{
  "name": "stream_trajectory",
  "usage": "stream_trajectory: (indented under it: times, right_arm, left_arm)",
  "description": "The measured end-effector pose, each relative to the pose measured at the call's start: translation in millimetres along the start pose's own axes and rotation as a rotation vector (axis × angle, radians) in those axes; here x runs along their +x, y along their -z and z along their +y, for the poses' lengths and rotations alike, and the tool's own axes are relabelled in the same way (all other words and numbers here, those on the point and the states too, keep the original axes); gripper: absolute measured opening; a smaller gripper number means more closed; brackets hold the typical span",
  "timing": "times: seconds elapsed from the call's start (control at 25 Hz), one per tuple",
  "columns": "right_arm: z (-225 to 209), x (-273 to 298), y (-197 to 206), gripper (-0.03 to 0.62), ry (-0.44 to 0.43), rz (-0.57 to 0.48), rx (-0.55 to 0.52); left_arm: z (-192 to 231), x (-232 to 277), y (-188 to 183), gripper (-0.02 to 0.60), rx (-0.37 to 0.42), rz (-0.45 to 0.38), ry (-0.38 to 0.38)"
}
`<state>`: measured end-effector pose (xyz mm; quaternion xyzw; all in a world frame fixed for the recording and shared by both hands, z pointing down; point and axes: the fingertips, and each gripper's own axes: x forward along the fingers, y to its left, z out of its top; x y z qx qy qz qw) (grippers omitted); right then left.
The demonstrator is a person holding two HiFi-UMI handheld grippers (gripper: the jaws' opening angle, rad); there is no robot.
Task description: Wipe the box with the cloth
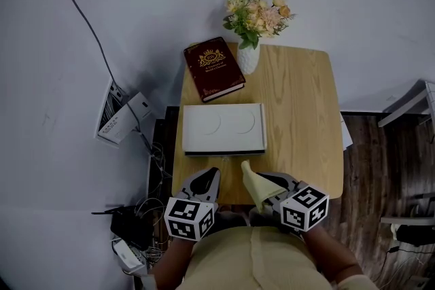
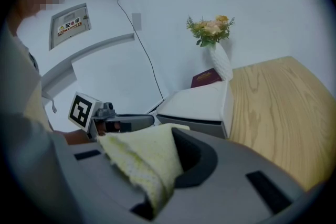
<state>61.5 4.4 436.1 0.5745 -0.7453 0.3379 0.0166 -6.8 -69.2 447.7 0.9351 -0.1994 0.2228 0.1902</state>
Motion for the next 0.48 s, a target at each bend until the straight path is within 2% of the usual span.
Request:
stream_trajectory:
  times: [0.48]
  right_arm:
    - [-2.4,3.0,-2.7,0.031,-0.005,0.012,-0.012]
  left_arm:
    - [2.5,2.5,-4.9,0.031,-0.006,-0.01,-0.008]
